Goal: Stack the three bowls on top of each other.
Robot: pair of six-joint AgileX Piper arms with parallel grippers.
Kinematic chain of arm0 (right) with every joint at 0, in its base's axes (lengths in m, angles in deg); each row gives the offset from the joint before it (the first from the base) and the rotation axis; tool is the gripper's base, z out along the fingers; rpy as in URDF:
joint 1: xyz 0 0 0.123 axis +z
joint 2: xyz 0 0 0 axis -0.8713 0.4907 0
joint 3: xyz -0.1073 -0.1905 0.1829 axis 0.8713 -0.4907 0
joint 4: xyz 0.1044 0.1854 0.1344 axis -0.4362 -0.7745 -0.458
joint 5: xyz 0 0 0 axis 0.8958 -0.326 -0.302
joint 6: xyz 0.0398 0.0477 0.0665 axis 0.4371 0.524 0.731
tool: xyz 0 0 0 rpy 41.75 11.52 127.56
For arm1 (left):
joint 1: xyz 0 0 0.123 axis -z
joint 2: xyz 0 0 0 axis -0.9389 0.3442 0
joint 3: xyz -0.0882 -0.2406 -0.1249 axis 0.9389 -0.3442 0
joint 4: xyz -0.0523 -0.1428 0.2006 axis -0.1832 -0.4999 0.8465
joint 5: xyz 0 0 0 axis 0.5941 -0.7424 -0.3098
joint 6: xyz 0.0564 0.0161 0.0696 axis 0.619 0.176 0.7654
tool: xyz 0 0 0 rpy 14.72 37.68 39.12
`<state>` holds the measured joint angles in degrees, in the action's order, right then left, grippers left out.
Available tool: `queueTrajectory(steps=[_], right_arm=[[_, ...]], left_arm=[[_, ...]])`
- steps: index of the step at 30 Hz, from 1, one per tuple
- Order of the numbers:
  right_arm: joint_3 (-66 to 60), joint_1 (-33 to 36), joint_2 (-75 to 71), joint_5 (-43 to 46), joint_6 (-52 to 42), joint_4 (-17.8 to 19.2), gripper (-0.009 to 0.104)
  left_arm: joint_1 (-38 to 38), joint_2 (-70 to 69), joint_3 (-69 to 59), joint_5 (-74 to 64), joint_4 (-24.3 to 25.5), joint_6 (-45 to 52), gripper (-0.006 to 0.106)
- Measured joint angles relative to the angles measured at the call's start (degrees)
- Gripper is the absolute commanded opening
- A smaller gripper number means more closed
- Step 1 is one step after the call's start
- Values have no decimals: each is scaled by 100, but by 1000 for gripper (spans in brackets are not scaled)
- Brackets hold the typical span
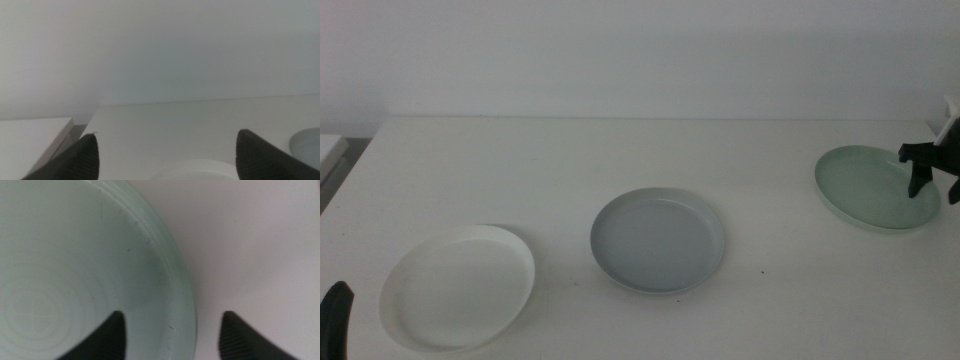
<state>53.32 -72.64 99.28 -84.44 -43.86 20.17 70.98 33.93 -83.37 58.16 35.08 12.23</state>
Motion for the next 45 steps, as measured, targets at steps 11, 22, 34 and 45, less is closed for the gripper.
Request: queueTrajectory(steps=[11, 22, 34, 45], right_arm=[[-12, 0, -9, 11, -58, -31, -2], [-12, 200, -1263, -93, -191, -335, -2], [-12, 2187, -1486, -269, -286, -978, -2], [-12, 3492, -1094, -441, -362, -1204, -2]], left_arm=[[0, 0, 0, 0, 0, 0, 94], [0, 0, 0, 0, 0, 0, 94], [0, 0, 0, 0, 0, 0, 94], [0, 0, 0, 0, 0, 0, 94]])
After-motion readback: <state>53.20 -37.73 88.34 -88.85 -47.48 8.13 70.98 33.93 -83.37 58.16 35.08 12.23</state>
